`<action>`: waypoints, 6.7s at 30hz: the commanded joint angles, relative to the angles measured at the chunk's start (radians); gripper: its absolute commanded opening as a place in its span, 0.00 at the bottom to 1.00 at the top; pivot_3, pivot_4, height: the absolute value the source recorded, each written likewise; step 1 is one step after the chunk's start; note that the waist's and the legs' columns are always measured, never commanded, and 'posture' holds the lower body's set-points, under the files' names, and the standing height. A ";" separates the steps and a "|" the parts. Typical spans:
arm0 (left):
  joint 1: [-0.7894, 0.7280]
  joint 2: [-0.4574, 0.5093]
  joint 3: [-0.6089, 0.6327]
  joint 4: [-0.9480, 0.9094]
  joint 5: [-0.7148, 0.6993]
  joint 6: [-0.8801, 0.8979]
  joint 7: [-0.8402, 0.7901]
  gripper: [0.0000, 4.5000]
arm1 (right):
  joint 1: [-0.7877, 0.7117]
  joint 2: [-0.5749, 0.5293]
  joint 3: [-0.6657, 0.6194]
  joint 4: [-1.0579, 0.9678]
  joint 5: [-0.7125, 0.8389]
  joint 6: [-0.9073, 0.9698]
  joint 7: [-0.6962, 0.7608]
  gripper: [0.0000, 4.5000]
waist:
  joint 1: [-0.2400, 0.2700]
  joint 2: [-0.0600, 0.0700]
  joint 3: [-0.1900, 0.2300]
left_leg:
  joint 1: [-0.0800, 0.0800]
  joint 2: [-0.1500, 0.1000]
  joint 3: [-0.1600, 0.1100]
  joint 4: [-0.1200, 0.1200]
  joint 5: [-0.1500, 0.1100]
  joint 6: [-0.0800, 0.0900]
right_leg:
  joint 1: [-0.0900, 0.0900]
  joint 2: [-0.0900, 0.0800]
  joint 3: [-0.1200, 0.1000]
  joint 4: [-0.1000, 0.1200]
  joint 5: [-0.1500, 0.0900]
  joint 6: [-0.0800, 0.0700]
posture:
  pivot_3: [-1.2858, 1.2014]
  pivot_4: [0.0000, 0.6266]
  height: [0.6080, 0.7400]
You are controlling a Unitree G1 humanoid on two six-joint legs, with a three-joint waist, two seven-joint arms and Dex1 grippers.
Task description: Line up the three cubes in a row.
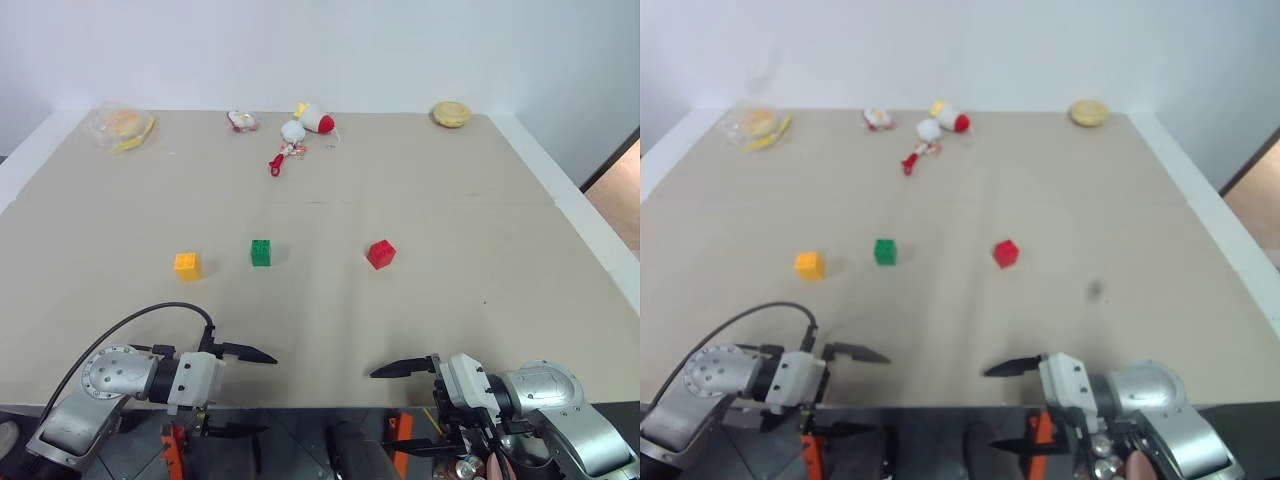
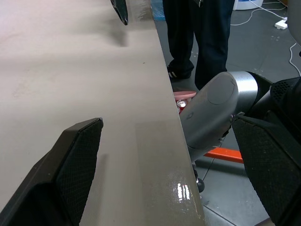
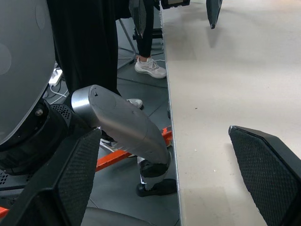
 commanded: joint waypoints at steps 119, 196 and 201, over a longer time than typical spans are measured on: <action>-0.302 -0.613 0.126 -0.107 0.103 0.587 1.043 1.00 | -0.650 0.212 -0.104 0.104 0.159 0.475 -0.293 0.99 | 0.006 0.002 0.002 | -0.006 -0.001 -0.007 0.015 0.002 0.004 | 0.004 0.007 0.002 0.002 0.009 0.009 | 0.52 0.24 0.97; -0.471 -0.330 -0.187 0.313 0.119 0.298 0.065 0.31 | -0.397 -0.005 -0.157 -0.096 0.199 0.457 -0.170 1.00 | 0.004 0.003 0.002 | -0.007 -0.002 -0.007 0.012 0.002 0.003 | 0.001 0.005 0.002 0.002 0.006 0.007 | 0.52 0.24 0.97; -0.470 -0.329 -0.184 0.308 0.113 0.314 0.068 0.53 | -0.404 -0.006 -0.154 -0.090 0.198 0.456 -0.171 1.00 | 0.004 0.003 0.002 | -0.007 -0.002 -0.007 0.012 0.002 0.003 | 0.002 0.005 0.002 0.002 0.006 0.007 | 0.52 0.24 0.97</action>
